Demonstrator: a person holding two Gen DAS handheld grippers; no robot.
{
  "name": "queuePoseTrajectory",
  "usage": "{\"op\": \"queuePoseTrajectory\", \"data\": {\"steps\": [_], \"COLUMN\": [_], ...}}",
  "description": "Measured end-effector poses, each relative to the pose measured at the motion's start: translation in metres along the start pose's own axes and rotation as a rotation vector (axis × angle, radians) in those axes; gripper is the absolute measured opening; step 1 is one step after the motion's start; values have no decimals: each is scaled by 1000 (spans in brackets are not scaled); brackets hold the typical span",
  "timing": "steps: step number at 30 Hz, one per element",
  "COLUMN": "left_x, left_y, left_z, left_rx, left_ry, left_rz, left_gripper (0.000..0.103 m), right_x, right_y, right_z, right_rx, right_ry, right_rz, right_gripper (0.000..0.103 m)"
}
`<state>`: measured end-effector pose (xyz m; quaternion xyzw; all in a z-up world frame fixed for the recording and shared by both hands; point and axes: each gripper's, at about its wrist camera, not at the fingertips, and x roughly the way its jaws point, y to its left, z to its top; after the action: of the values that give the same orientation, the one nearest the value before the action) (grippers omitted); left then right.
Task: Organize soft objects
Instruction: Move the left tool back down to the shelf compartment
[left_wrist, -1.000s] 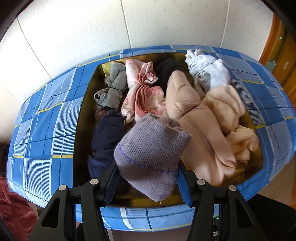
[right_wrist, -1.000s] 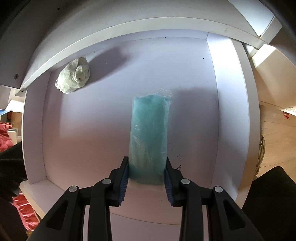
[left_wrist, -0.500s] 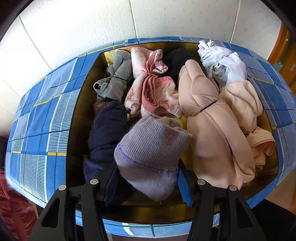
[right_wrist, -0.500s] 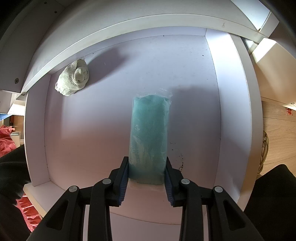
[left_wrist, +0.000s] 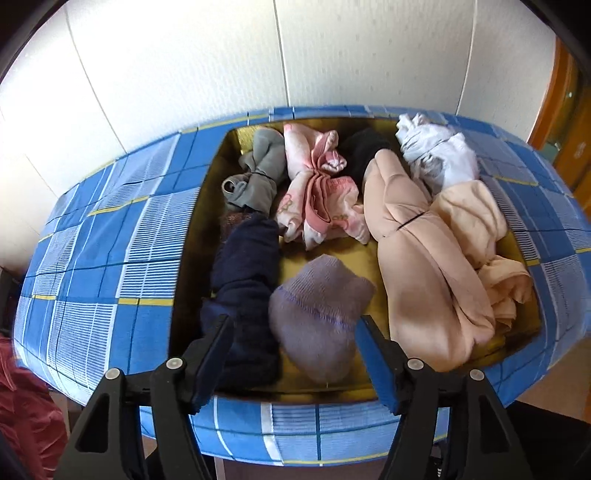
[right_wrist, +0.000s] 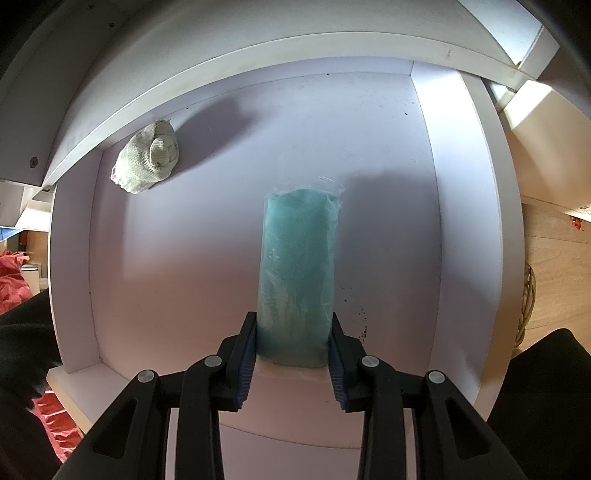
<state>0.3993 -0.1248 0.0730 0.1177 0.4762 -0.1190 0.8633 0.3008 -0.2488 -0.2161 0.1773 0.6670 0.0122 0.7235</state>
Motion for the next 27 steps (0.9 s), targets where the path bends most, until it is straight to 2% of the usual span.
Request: {"op": "queuePoseTrajectory", "data": {"steps": [8, 12, 16, 18, 20, 24, 27], "left_x": [-32, -50, -58, -53, -39, 7, 46], "left_y": [4, 5, -4, -13, -23, -35, -37], "left_z": [-37, -66, -99, -115, -133, -173, -195], "left_rx": [21, 47, 110, 150, 187, 200, 163], "left_ry": [-92, -151, -181, -169, -125, 7, 112], "left_rz": [-46, -75, -97, -108, -107, -103, -120], "left_gripper": [70, 71, 79, 80, 80, 80, 80], "right_x": [0, 0, 0, 1, 1, 1, 2], "right_y": [1, 2, 3, 3, 4, 4, 3], "right_z": [-1, -1, -1, -1, -1, -1, 0], "right_rx": [-10, -14, -18, -19, -21, -20, -15], "right_ry": [-3, -6, -6, -6, -6, -8, -5], "right_rz": [-16, -26, -36, -40, -43, -46, -45], "right_gripper": [34, 34, 34, 34, 34, 34, 34]}}
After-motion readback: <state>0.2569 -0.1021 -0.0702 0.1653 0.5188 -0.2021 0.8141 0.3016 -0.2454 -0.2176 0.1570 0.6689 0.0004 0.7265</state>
